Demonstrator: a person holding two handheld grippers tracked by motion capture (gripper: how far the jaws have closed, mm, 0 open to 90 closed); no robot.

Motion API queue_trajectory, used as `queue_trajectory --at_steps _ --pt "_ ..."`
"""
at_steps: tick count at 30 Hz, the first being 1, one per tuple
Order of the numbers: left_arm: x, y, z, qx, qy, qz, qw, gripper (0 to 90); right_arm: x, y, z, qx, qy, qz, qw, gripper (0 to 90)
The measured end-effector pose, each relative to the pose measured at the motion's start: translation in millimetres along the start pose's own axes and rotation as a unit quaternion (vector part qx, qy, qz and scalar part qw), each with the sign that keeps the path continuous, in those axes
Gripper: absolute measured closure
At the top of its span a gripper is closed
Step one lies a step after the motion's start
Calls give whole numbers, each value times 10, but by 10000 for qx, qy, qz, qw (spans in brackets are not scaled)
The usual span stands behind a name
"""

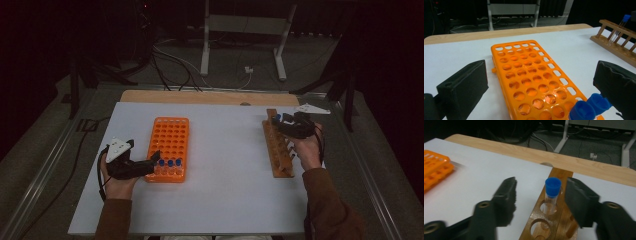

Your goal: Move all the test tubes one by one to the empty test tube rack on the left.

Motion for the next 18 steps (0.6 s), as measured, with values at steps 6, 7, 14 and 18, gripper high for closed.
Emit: queue_trajectory --at_steps 6,7,14,18 --pt "8 3 14 23 7 -21 10000 5 -140 -145 -66 -128 -139 236 9995 607" --pt "8 0 18 33 9 -17 10000 5 -158 -172 -70 -100 -136 282 9995 637" --pt "2 -12 19 60 0 -7 10000 5 -175 -189 -99 -20 -231 401 9989 745" --pt "1 -20 13 56 -12 16 10000 5 -185 -196 -117 -6 -192 429 9989 750"
Point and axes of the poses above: each handheld gripper's, and its own axes: x roughly backward along the jaws, y roughly out of its top, z roughly to its left, the point moved 8 cm from there along -x, roughly forward along the jaws, and after that the axes turned 14 degrees about -z, right-handed, at the moved point
